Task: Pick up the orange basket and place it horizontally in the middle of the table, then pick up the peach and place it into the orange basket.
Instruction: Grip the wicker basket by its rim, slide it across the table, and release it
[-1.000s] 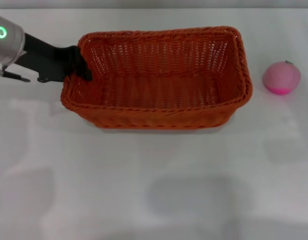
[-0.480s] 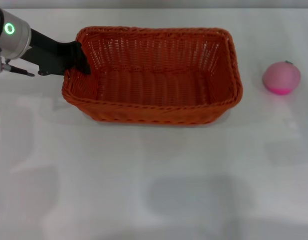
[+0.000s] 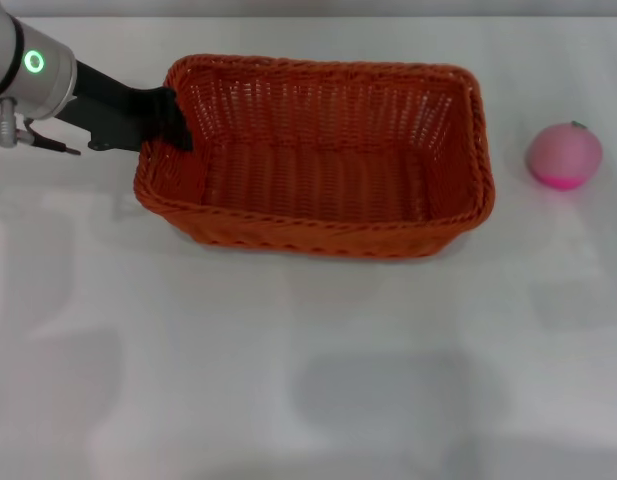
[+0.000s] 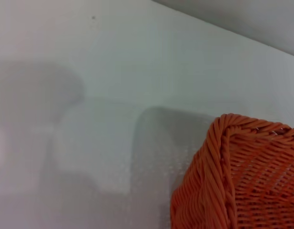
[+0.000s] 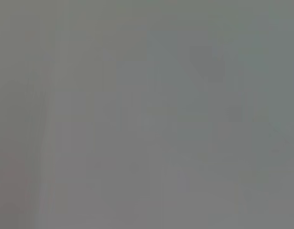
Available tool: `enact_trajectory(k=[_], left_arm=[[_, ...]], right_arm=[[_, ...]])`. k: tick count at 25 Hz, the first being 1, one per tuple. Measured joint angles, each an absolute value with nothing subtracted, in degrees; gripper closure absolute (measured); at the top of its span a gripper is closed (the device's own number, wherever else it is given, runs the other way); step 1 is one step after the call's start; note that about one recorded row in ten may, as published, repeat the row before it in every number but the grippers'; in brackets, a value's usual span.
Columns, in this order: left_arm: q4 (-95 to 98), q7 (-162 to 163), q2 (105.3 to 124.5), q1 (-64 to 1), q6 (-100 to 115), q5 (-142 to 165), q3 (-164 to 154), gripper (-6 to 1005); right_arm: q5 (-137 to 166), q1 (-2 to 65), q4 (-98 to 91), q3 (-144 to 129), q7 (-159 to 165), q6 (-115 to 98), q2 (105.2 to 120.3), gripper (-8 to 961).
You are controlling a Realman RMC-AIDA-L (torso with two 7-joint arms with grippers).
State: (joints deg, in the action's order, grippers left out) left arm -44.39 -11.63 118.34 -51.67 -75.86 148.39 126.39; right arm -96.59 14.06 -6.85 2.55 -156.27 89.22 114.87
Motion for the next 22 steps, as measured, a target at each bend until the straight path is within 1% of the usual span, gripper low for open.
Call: enact_trajectory(k=[17, 22], left_arm=[[-40.28, -13.44, 118.41, -52.74, -75.37, 145.6, 126.39, 874], [-39.98, -14.14, 118.39, -52.3, -75.42, 145.25, 126.39, 722]], right_arm=[[-96.59, 14.24, -6.85, 2.55, -156.35, 89.14, 114.87, 226], [-96.56, 14.23, -6.85, 2.5, -156.36, 89.12, 114.87, 226]])
